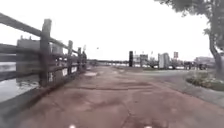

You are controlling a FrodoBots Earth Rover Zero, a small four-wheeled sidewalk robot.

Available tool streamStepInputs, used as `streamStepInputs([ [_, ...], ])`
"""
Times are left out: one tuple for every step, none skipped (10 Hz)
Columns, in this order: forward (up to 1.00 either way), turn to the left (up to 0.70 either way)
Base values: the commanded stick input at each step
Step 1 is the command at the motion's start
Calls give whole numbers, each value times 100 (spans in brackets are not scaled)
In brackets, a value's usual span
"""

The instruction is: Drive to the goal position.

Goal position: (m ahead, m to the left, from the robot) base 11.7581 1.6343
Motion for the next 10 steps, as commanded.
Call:
streamStepInputs([
  [100, 6],
  [100, -29],
  [100, 0],
  [100, 0],
  [100, -16],
  [100, -28],
  [100, -22],
  [100, -5],
  [100, 7],
  [100, -18],
])
